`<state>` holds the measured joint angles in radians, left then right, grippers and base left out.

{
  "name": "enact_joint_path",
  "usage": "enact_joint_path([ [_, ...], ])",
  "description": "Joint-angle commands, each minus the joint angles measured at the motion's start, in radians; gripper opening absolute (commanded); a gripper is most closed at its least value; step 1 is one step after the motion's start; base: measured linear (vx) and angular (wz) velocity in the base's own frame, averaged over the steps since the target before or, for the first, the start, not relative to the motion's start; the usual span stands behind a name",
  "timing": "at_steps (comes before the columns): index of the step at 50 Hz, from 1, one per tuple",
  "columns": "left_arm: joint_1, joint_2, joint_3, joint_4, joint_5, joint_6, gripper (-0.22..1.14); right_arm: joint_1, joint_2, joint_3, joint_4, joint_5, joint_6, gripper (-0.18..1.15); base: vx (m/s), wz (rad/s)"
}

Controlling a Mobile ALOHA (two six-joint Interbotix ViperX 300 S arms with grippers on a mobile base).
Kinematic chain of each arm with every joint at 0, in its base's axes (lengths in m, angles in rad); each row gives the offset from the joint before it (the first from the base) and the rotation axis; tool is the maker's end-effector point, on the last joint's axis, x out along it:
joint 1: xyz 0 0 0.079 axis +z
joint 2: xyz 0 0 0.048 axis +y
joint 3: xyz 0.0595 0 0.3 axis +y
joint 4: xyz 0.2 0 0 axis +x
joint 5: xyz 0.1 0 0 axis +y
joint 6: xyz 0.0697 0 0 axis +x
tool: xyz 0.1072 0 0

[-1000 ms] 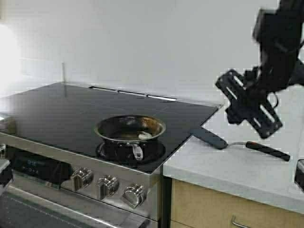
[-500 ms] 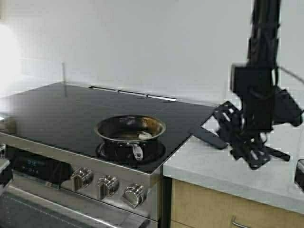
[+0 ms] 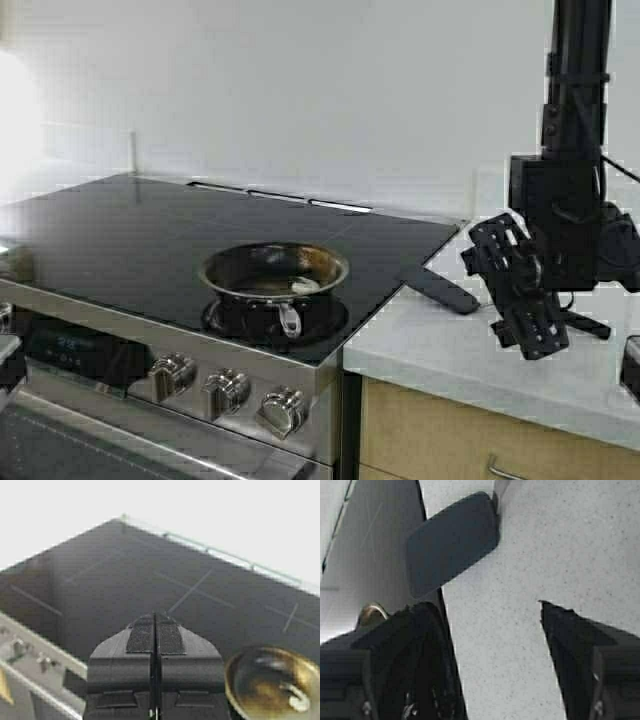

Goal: Add oil to the pan and cook the shrimp and serve it

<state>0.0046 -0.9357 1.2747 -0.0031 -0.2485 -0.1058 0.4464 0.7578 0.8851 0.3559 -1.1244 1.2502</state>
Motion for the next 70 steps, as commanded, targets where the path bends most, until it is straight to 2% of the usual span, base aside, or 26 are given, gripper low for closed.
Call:
enact_joint_path([
  [1,0.002,0.006,-0.021,0.000,-0.005,-0.002,0.03,-0.028,-0.006,-0.020,-0.002,-0.009,0.006,0.98,0.00,0.00],
  [19,0.002,0.006,-0.021,0.000,-0.005,-0.003,0.03,-0.091,0.060,-0.132,-0.034,0.037,0.130,0.98,0.00,0.00],
  [35,0.000,0.006,-0.023,0.000,-0.005,-0.002,0.03,-0.115,0.120,-0.278,-0.037,0.137,0.137,0.98,0.00,0.00],
  [70,0.002,0.006,-0.025,0.000,-0.005,-0.002,0.03,-0.196,0.141,-0.414,-0.041,0.281,0.127,0.98,0.00,0.00],
])
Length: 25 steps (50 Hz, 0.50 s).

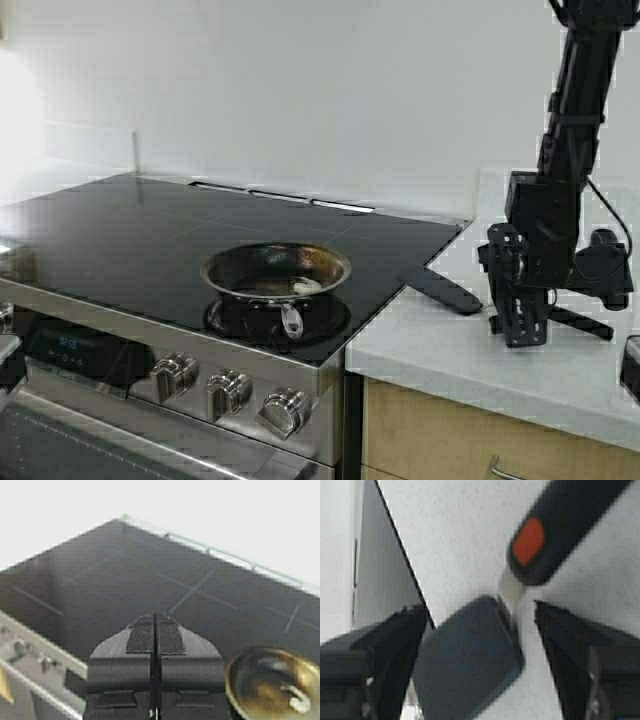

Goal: Add oil to the pan and cook the shrimp and serve it

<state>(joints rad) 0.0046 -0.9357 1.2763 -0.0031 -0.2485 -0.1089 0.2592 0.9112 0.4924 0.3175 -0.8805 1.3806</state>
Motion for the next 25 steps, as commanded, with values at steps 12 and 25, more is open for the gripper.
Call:
enact_joint_path([
  [12,0.002,0.006,-0.025,0.000,-0.005,0.002,0.03,-0.012,0.003,-0.067,-0.005,0.071,-0.006,0.98,0.00,0.00],
  [25,0.000,0.006,-0.026,0.000,-0.005,0.002,0.03,-0.018,0.020,-0.100,-0.005,0.100,-0.008,0.98,0.00,0.00],
])
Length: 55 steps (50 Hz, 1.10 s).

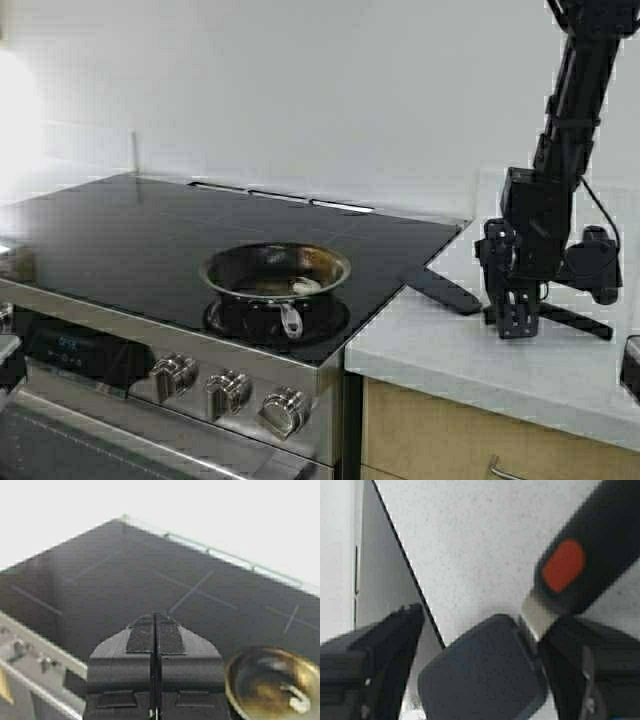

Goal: Add oil to the pan and cook the shrimp and serve it

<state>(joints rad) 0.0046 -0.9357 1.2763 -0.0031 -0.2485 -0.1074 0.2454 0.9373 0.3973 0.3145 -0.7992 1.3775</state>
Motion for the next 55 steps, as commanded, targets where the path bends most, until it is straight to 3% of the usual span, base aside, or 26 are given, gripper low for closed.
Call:
enact_joint_path([
  [1,0.000,0.006,-0.026,0.000,-0.006,0.000,0.03,-0.005,-0.006,-0.005,-0.002,0.020,-0.005,0.98,0.00,0.00],
  [11,0.000,0.006,-0.026,0.000,-0.006,0.000,0.03,-0.003,-0.003,0.003,0.002,0.029,-0.002,0.96,0.00,0.00],
  [15,0.002,0.006,-0.026,0.000,-0.006,0.000,0.03,-0.005,-0.003,0.008,0.005,0.066,0.003,0.90,0.00,0.00],
  [19,0.002,0.006,-0.026,0.000,-0.006,0.000,0.03,-0.005,-0.005,0.011,0.005,0.110,0.003,0.73,0.00,0.00],
  [28,0.002,0.006,-0.026,0.000,-0.005,0.000,0.03,-0.005,-0.008,0.018,0.006,0.137,0.009,0.18,0.00,0.00],
  [32,0.002,0.006,-0.026,0.000,-0.005,0.000,0.03,-0.005,-0.011,0.020,0.006,0.137,0.009,0.04,0.00,0.00],
  [55,0.002,0.006,-0.028,0.000,-0.005,0.000,0.03,-0.005,-0.121,0.081,-0.005,0.143,-0.005,0.07,0.00,0.00],
])
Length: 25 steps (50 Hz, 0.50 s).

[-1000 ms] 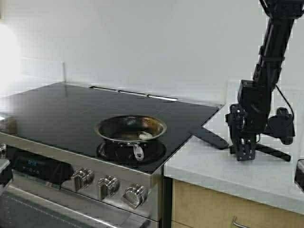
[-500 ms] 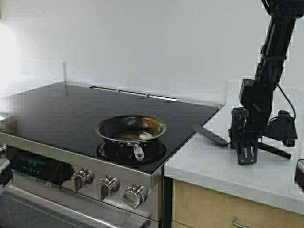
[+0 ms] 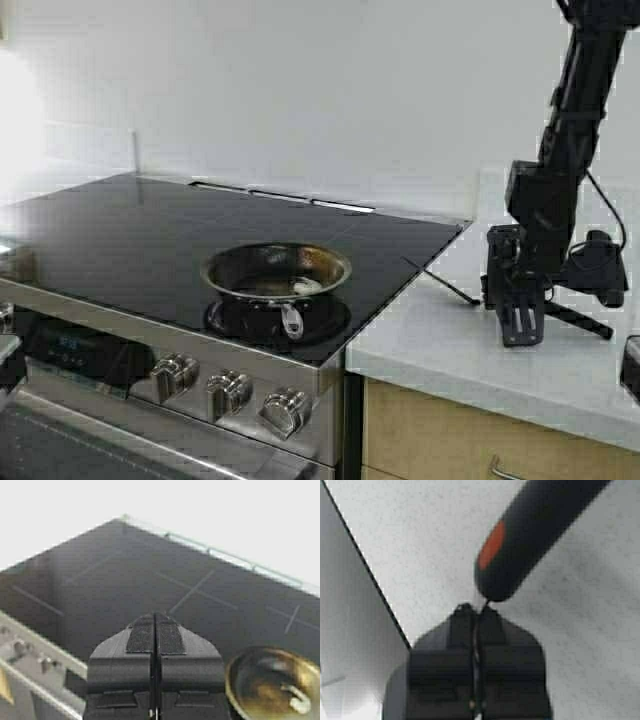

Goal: Add oil to the pan and cook the shrimp and serve it

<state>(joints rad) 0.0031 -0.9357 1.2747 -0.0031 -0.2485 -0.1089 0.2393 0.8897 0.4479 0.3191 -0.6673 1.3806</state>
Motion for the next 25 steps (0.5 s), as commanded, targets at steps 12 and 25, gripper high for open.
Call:
enact_joint_path([
  [12,0.003,0.006,-0.025,0.000,-0.005,0.002,0.03,0.003,-0.192,0.121,-0.018,0.005,-0.031,0.07,0.00,0.00],
  [25,0.002,0.006,-0.023,0.000,0.008,0.000,0.03,0.037,-0.327,0.212,-0.054,-0.044,-0.163,0.07,0.00,0.00],
])
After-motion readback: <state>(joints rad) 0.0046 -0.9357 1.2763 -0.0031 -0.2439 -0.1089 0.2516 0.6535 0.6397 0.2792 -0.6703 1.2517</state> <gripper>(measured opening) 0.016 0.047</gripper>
